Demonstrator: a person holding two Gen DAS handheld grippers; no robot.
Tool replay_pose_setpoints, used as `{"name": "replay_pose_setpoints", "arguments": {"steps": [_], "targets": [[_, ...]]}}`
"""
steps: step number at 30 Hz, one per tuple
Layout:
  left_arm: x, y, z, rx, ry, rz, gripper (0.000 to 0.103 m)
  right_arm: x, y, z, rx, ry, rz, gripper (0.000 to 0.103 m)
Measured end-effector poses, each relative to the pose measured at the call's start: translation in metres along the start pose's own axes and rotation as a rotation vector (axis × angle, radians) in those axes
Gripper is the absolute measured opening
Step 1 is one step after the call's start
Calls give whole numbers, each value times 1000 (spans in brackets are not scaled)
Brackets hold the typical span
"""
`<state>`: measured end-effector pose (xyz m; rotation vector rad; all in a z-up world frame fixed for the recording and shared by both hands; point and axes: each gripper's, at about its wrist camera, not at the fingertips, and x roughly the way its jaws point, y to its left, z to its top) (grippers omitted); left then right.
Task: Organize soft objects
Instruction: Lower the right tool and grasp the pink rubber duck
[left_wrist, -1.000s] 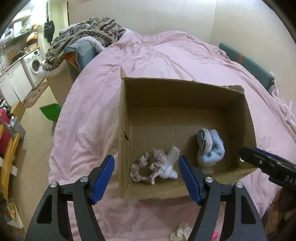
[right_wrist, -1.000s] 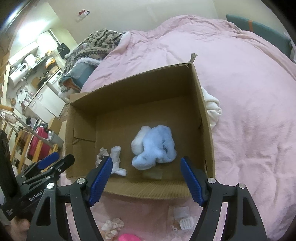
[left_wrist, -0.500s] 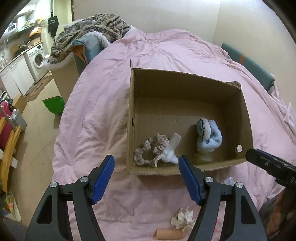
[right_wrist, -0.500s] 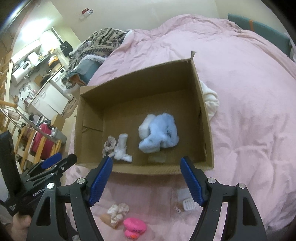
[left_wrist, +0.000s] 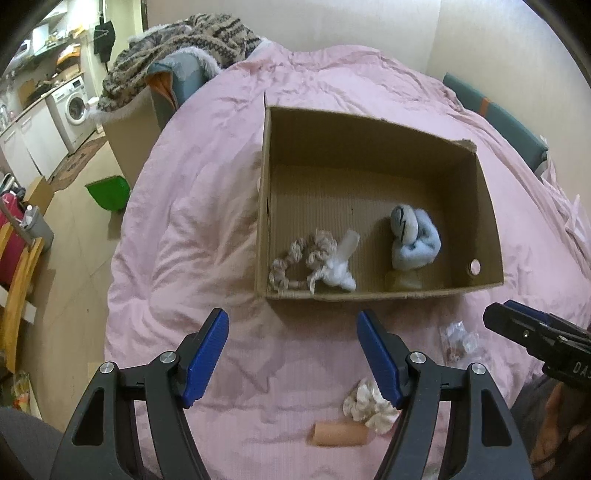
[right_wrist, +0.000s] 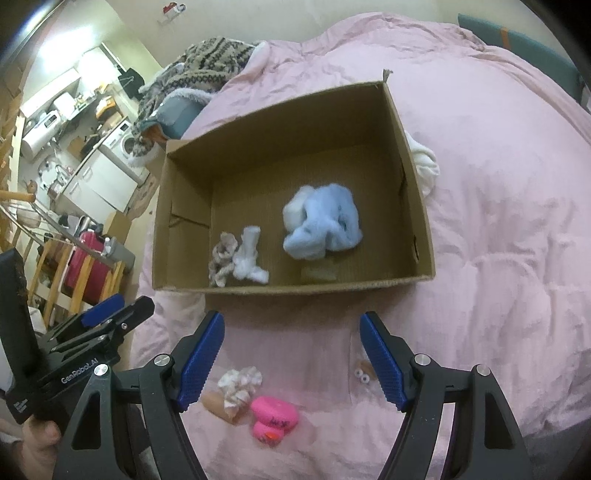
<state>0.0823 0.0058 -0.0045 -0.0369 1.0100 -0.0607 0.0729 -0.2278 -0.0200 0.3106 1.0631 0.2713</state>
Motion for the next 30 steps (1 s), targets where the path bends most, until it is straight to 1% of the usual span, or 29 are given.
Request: {"name": "replay_pose_setpoints", "arguments": {"steps": [7, 10, 11, 14, 17, 21, 25, 27, 28, 29, 30], "targets": [[6, 14, -15, -44, 74, 22, 69, 6, -4, -11, 20, 55, -10, 80], [21, 22, -21, -76, 154, 18, 69, 12, -8, -14, 42, 84, -8, 80], [29, 25, -24, -92, 199, 4, 69, 15, -9, -14, 53, 95, -7, 80], [46, 27, -31, -122, 293, -28, 69, 24, -14, -16, 85, 123, -6, 80], [61, 19, -42, -111, 387, -80, 69, 29, -19, -17, 106, 139, -16, 80], [66, 6, -58, -72, 461, -130, 69, 31, -23, -16, 119, 143, -27, 80], [68, -5, -68, -28, 496, -153, 68, 31, -26, -16, 128, 147, -29, 80], [72, -9, -71, -25, 510, -157, 60, 32, -26, -16, 133, 151, -26, 80], [75, -10, -72, -25, 516, -163, 46, 32, -26, -16, 133, 153, -27, 80], [78, -12, -72, -27, 525, -173, 39, 32, -26, -15, 131, 154, -30, 80], [81, -14, -73, -32, 540, -192, 36, 33, -26, -15, 128, 157, -32, 80]]}}
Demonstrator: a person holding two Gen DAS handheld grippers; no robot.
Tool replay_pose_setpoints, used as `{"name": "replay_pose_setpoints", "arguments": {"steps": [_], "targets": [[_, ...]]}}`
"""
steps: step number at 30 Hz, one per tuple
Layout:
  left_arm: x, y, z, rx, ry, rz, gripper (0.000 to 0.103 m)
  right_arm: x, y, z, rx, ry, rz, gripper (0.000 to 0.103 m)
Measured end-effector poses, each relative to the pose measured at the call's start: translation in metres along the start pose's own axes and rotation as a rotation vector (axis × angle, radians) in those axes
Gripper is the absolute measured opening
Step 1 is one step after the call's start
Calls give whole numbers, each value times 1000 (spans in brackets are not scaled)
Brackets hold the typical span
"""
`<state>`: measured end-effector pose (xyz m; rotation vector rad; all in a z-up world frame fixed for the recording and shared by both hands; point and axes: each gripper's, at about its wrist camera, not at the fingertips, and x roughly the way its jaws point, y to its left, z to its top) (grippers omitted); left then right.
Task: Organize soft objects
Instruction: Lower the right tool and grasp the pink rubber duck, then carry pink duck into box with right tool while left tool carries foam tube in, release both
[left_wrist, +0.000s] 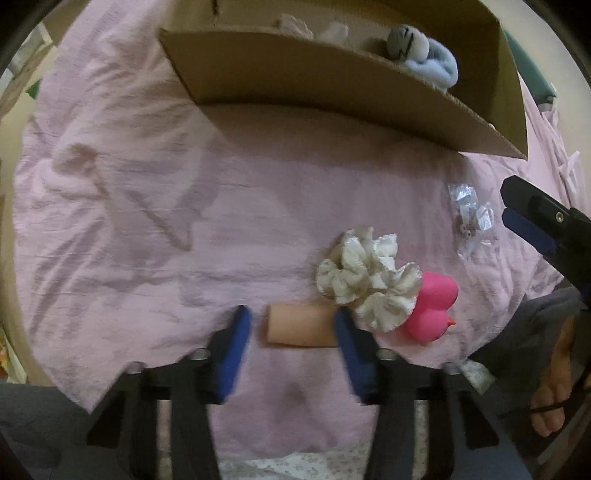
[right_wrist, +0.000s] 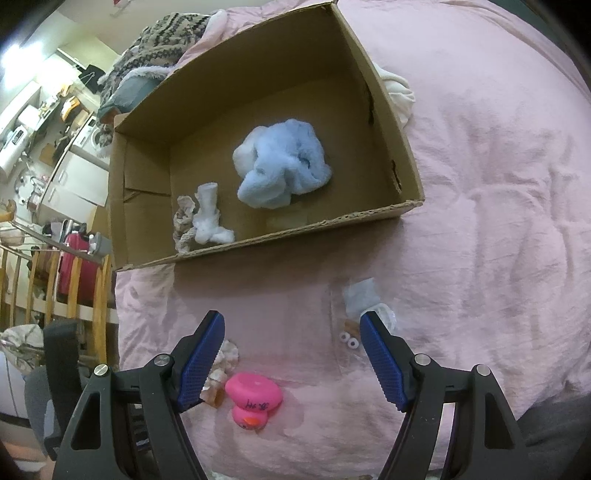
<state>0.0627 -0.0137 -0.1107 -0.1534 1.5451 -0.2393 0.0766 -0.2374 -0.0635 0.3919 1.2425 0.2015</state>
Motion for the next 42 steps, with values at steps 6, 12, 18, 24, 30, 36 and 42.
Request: {"name": "replay_pose_setpoints", "arguments": {"steps": [6, 12, 18, 24, 30, 36, 42], "targets": [[-5, -7, -2, 9, 4, -74, 7, 1, 1, -1, -4, 15, 4, 80], [-37, -9, -11, 28, -91, -49, 7, 12, 7, -10, -10, 109, 94, 80], [-57, 12, -9, -41, -181, 20, 7, 34, 20, -30, -46, 247, 115, 80], [-57, 27, 2, -81, -200, 63, 7, 49, 29, -36, -80, 295, 105, 75], [-49, 16, 5, -61, -213, 91, 7, 60, 34, -41, -118, 323, 75, 44], [-48, 12, 5, -58, -240, 119, 7, 43, 37, -34, -154, 234, 59, 44], [-55, 15, 6, -70, -280, 142, 7, 31, 34, -28, -155, 179, 46, 44]]}}
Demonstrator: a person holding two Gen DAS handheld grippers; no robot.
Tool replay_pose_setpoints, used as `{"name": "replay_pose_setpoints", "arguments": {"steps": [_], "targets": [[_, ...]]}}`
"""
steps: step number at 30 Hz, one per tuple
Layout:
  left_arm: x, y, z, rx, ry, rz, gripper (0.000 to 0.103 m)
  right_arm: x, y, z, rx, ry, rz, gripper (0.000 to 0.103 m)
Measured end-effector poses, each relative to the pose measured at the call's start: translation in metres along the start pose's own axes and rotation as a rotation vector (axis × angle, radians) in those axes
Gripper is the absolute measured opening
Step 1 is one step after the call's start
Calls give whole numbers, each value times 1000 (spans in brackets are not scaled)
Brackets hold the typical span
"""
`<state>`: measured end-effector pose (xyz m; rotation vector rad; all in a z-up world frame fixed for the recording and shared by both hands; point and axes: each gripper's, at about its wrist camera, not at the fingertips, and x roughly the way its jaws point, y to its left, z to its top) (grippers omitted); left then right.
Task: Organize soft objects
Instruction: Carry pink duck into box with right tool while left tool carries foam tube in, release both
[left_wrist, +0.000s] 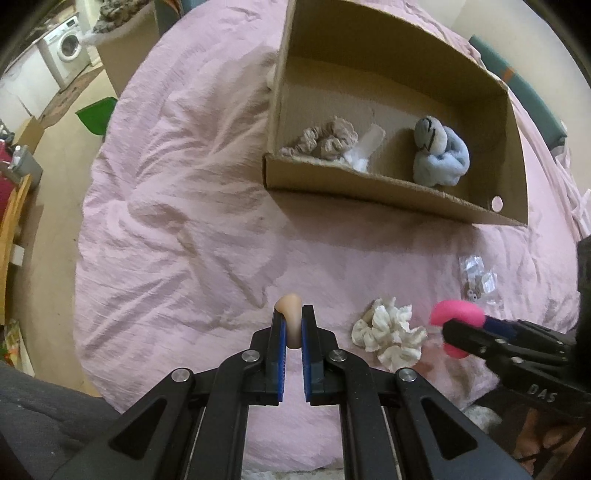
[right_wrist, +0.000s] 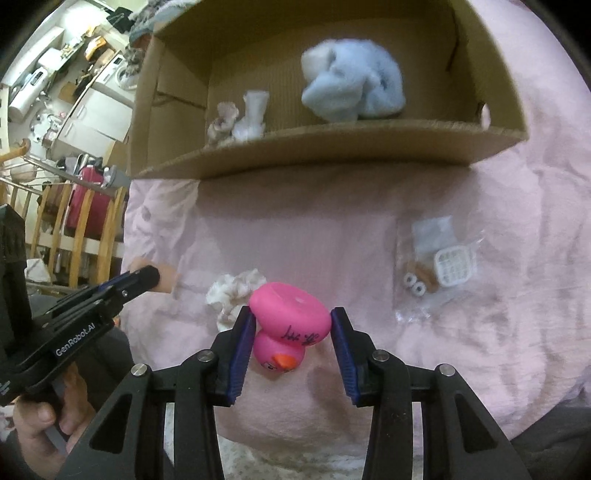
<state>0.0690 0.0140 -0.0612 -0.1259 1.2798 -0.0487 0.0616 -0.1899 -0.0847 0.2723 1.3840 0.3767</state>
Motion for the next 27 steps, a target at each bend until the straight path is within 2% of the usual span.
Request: {"name": "replay_pose_setpoints", "arguments": {"steps": [5, 11, 14, 19, 23, 27], "targets": [[-27, 8, 5, -15, -97, 3, 7, -33, 1, 4, -21, -128, -6, 44], [-59, 0, 18, 22, -226, 9, 7, -74, 3, 8, -33, -292, 27, 44], [-72, -5, 29, 41, -284, 13, 7, -88, 5, 15, -30, -335, 56, 44], [-85, -15, 51, 75, -333, 4, 7, -106, 8, 32, -49, -385, 77, 44], [-87, -24, 71, 104, -372, 9, 7, -116, 11, 50, -74, -419, 60, 44], [-79, -29, 95, 92, -377, -12, 7, -113, 12, 70, -97, -437, 33, 44]]}}
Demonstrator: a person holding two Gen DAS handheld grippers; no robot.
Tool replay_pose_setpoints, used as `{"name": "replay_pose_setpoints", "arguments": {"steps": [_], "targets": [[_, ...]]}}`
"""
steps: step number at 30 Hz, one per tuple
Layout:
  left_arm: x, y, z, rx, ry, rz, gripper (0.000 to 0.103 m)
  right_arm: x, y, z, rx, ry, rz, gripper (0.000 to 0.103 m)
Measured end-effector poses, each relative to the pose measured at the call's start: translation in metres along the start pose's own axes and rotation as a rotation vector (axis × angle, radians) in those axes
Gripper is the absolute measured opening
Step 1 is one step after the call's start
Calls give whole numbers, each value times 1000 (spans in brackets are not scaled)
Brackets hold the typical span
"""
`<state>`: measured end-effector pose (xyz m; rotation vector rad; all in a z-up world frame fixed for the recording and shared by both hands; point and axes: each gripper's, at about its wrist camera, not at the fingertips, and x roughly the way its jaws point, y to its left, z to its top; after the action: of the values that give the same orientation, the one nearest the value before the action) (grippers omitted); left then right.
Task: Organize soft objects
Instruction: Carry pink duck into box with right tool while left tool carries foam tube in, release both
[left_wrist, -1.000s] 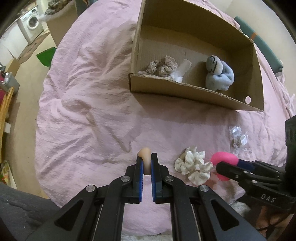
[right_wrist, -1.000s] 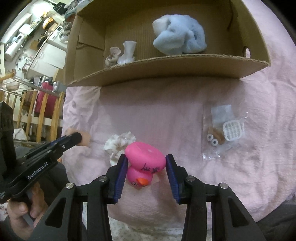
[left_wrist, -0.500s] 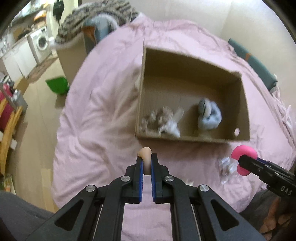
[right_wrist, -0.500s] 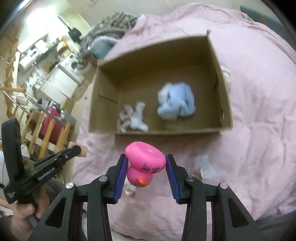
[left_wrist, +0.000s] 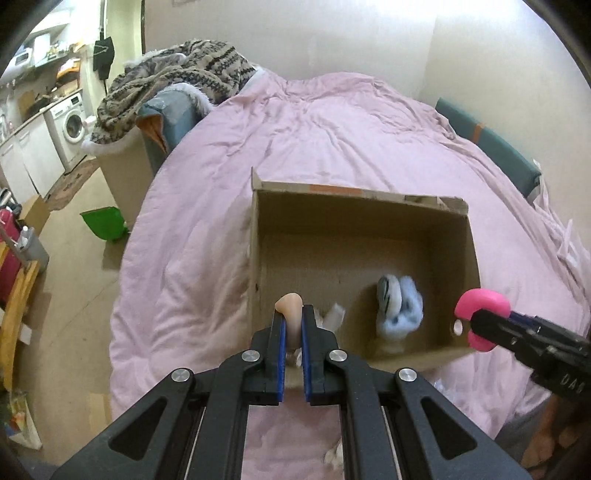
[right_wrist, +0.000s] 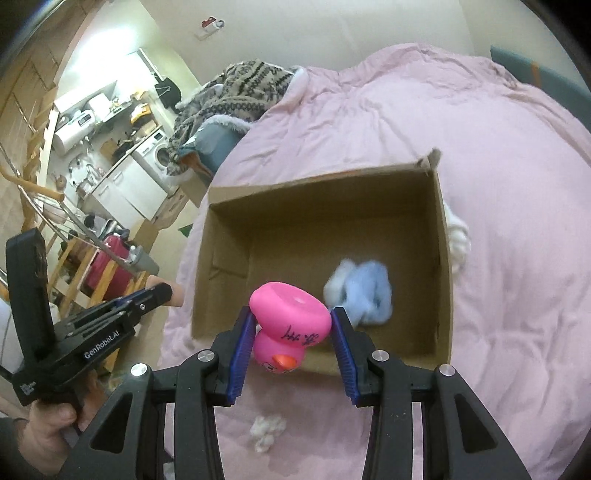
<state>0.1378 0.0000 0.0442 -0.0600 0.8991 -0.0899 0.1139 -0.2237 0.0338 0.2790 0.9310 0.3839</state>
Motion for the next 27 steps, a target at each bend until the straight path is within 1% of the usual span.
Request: {"name": "replay_pose_setpoints", "arguments": {"steps": [3, 4, 6, 7, 10, 11, 14, 16, 19, 23, 27], "targets": [[18, -3, 7, 4, -12, 1, 7, 17, -7, 8, -4, 8, -22, 44], [26, -4, 6, 2, 2, -6, 7, 22, -10, 8, 2, 9, -21, 44], [46, 0, 5, -40, 64, -55, 7, 31, -17, 8, 19, 14, -22, 44], [52, 1, 3, -54, 72, -71, 7, 36, -21, 7, 30, 20, -22, 44], [68, 3, -5, -44, 77, -49, 7, 52, -31, 2, 77, 60, -30, 44], [73, 5, -5, -58, 92, -60, 7, 55, -32, 0, 81, 69, -36, 44], [77, 8, -3, -63, 95, -58, 7, 65, -36, -3, 78, 88, -64, 44], [78, 7, -3, -54, 87, -52, 7, 68, -38, -5, 95, 96, -56, 44], [78, 8, -5, -49, 77, -36, 7, 72, -37, -7, 86, 106, -67, 44], [83, 5, -6, -31, 98, -12, 7, 77, -36, -9, 76, 121, -70, 44], [84, 1, -7, -18, 86, -20, 7, 82, -38, -9, 74, 139, -74, 44]]}}
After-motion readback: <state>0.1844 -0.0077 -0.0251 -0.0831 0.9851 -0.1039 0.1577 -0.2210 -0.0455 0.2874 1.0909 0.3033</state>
